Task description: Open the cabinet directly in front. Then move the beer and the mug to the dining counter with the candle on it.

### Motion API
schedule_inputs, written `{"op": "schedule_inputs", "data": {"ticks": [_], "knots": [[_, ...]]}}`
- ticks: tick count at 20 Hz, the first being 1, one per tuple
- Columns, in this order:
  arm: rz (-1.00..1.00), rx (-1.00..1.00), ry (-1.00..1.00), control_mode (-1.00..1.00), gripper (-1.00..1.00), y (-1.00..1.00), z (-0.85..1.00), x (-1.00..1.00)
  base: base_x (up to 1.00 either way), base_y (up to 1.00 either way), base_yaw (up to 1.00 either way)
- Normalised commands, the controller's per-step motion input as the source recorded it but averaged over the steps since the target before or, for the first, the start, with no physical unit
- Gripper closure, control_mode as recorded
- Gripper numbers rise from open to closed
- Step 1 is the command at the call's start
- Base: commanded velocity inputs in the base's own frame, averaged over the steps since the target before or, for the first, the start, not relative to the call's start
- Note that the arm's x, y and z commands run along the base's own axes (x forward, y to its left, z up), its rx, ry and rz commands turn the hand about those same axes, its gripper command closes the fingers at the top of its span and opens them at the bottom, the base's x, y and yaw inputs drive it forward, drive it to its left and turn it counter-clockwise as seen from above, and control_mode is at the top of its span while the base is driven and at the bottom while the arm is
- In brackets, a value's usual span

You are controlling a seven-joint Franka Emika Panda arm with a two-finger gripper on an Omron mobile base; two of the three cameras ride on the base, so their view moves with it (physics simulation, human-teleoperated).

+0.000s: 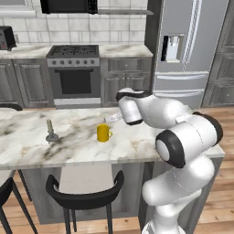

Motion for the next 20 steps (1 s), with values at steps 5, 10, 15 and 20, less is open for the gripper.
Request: {"op": "schedule_inputs", "data": {"ticks": [5, 10, 15, 20], "knots": [[0.00, 0.00, 0.29, -1.00, -1.00, -0.71, 1.00, -0.11, 0.00, 0.00, 0.00], [0.00, 0.00, 0.16, -1.00, -1.00, -0.98, 1.00, -0.39, 0.00, 0.00, 0.00], [0.00, 0.00, 0.02, -1.00, -1.00, -1.00, 0.59, -0.89, 0.00, 0.00, 0.00], [-0.07, 0.00, -0.08, -1.00, -1.00, -1.00, 0.18, -1.00, 0.00, 0.00, 0.00]]}}
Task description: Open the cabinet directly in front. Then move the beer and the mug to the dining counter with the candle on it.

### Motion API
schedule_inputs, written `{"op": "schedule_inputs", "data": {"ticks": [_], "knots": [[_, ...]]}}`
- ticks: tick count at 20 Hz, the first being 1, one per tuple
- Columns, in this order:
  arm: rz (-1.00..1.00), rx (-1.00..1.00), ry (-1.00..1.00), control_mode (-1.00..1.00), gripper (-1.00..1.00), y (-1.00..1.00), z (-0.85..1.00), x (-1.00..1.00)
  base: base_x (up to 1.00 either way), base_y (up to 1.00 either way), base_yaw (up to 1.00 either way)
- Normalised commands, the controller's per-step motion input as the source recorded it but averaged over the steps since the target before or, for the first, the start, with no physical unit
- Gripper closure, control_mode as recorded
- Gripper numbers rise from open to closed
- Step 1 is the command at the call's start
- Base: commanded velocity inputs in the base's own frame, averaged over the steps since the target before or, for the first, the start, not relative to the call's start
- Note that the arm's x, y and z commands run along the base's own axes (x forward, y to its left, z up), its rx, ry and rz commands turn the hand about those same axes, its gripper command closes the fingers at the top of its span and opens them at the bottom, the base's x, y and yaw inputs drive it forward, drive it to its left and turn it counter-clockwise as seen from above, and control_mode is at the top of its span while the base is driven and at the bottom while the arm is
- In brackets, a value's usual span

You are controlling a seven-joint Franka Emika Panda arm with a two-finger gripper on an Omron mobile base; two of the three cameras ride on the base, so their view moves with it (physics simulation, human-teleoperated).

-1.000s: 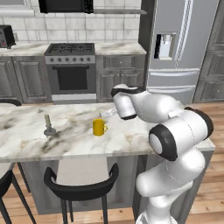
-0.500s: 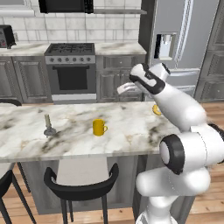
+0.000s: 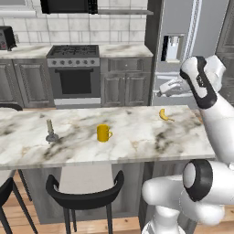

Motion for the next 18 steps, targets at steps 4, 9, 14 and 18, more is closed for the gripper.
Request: {"op": "schedule_inputs", "data": {"ticks": [4, 9, 14, 18], "knots": [[-0.04, 0.00, -0.19, -1.00, -1.00, -0.84, 0.44, -1.00, 0.00, 0.00, 0.00], [-0.04, -0.01, -0.26, -1.00, -1.00, -0.17, 0.23, -0.68, 0.00, 0.00, 0.00], [-0.09, 0.00, -0.42, -1.00, -1.00, 0.18, 0.00, -0.20, 0.00, 0.00, 0.00], [-0.01, 0.00, -0.04, -1.00, -1.00, 0.04, -0.01, 0.00, 0.00, 0.00, 0.00]]}}
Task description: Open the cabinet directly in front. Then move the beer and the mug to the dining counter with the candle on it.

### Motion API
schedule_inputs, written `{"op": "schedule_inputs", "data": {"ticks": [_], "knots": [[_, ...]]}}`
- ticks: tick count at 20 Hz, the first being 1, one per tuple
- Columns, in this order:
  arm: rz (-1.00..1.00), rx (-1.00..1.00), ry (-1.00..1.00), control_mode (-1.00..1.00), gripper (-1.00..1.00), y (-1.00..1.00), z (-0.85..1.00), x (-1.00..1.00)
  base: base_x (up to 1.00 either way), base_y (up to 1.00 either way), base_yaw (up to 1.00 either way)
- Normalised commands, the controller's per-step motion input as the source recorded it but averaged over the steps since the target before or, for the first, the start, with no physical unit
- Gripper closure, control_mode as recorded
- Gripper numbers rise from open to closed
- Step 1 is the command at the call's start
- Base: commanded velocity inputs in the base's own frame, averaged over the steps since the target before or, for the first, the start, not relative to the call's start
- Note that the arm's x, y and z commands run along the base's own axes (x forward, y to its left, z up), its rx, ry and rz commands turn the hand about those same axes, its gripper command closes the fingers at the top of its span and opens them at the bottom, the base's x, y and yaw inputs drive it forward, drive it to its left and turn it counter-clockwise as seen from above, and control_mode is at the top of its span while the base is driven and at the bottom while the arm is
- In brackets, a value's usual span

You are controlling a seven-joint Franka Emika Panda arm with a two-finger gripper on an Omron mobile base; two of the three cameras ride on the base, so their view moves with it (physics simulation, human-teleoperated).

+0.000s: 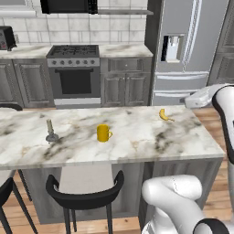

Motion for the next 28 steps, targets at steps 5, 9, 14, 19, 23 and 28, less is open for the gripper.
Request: {"op": "schedule_inputs", "data": {"ticks": [5, 9, 14, 19, 23, 28], "knots": [[-0.05, 0.00, 0.00, -1.00, -1.00, 0.02, 0.00, 0.00, 0.00, 0.00, 0.00], [-0.33, 0.00, 0.00, -1.00, -1.00, 0.01, 0.00, 0.00, 0.00, 0.00, 0.00], [-0.13, 0.00, 0.00, -1.00, -1.00, 0.00, 0.00, 0.00, 0.00, 0.00, 0.00], [0.00, 0.00, 0.00, -1.00, -1.00, 0.00, 0.00, 0.00, 0.00, 0.00, 0.00], [0.00, 0.00, 0.00, -1.00, -1.00, 0.00, 0.00, 0.00, 0.00, 0.00, 0.00], [-0.10, 0.00, 0.00, -1.00, -1.00, 0.00, 0.00, -0.05, 0.00, 0.00, 0.00]]}}
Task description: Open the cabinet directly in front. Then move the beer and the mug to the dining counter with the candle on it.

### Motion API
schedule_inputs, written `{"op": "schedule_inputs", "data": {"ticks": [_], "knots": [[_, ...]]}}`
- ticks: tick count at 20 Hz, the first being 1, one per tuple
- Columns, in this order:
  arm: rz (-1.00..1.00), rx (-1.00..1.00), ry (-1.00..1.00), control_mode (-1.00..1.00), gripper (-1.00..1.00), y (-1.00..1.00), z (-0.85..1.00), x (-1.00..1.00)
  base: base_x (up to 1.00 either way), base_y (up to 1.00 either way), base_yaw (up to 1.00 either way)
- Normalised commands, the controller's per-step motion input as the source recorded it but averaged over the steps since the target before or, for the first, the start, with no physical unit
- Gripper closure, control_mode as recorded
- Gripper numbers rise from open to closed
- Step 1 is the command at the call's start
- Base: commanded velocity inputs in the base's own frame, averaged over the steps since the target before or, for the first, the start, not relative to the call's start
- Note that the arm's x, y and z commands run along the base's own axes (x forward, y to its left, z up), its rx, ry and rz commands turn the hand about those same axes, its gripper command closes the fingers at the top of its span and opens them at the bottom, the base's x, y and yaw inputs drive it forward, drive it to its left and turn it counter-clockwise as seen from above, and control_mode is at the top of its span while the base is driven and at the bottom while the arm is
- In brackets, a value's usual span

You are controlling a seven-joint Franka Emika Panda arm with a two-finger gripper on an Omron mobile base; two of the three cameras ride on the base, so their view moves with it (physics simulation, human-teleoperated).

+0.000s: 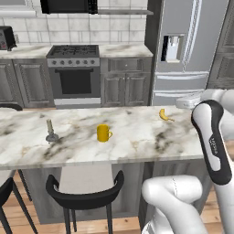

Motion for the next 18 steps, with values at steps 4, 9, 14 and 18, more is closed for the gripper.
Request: {"op": "schedule_inputs", "data": {"ticks": [4, 9, 14, 18], "knots": [[0.00, 0.00, 0.00, 1.00, -1.00, 0.00, 0.00, 0.00, -0.16, 0.00, -0.64], [0.00, 0.00, 0.00, 1.00, -1.00, 0.00, 0.00, 0.00, -0.07, -0.05, -0.87], [0.00, 0.00, 0.00, 1.00, -1.00, 0.00, 0.00, 0.00, 0.00, 0.00, -0.97], [0.00, 0.00, 0.00, 1.00, -1.00, 0.00, 0.00, 0.00, 0.00, 0.00, -0.99]]}}
